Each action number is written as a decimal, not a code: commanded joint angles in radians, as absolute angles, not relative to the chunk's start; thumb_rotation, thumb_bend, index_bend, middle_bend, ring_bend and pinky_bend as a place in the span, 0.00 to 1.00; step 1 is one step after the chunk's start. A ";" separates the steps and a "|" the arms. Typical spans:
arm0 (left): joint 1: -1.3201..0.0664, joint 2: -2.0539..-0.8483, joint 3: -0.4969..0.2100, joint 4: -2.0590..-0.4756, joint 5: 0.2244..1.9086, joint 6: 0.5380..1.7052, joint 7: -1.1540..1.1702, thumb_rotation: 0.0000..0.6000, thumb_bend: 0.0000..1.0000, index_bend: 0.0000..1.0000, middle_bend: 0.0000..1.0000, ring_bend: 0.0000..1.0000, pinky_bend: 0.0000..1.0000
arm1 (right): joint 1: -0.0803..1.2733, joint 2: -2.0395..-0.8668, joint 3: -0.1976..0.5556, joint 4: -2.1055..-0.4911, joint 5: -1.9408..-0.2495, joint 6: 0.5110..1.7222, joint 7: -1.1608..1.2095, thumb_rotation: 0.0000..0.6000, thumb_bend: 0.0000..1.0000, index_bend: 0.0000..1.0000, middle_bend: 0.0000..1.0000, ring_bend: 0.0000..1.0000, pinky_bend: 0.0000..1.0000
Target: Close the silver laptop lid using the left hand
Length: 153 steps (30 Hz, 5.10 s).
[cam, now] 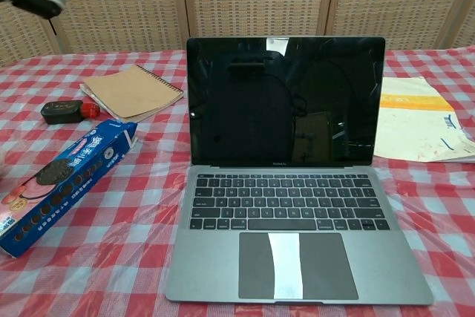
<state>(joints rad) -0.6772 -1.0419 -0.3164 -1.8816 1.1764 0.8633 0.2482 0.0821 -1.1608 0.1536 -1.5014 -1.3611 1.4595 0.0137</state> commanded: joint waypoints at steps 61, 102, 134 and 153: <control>-1.586 -1.473 -0.190 -1.374 0.178 0.643 0.490 1.00 1.00 0.49 0.30 0.37 0.43 | 0.079 -1.137 0.176 -1.444 -1.320 1.414 0.180 1.00 0.70 0.00 0.00 0.00 0.00; -1.530 -1.235 -0.120 -1.932 0.450 0.656 0.455 1.00 1.00 0.54 0.35 0.40 0.45 | 0.067 -1.119 0.172 -1.490 -1.338 1.450 0.151 1.00 0.72 0.00 0.00 0.00 0.00; -1.403 -1.378 0.001 -1.854 0.599 0.601 0.299 1.00 1.00 0.54 0.35 0.40 0.45 | 0.065 -1.117 0.178 -1.500 -1.318 1.449 0.129 1.00 0.73 0.01 0.00 0.00 0.00; -1.381 -1.466 0.050 -1.741 0.618 0.569 0.269 1.00 1.00 0.54 0.35 0.40 0.45 | 0.066 -1.117 0.183 -1.497 -1.302 1.439 0.129 1.00 0.73 0.01 0.00 0.00 0.00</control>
<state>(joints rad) -1.3818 -1.4631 0.0476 -1.7453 0.6187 0.5701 0.2703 0.0659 -1.1165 0.1832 -1.4974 -1.3021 1.4389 0.1290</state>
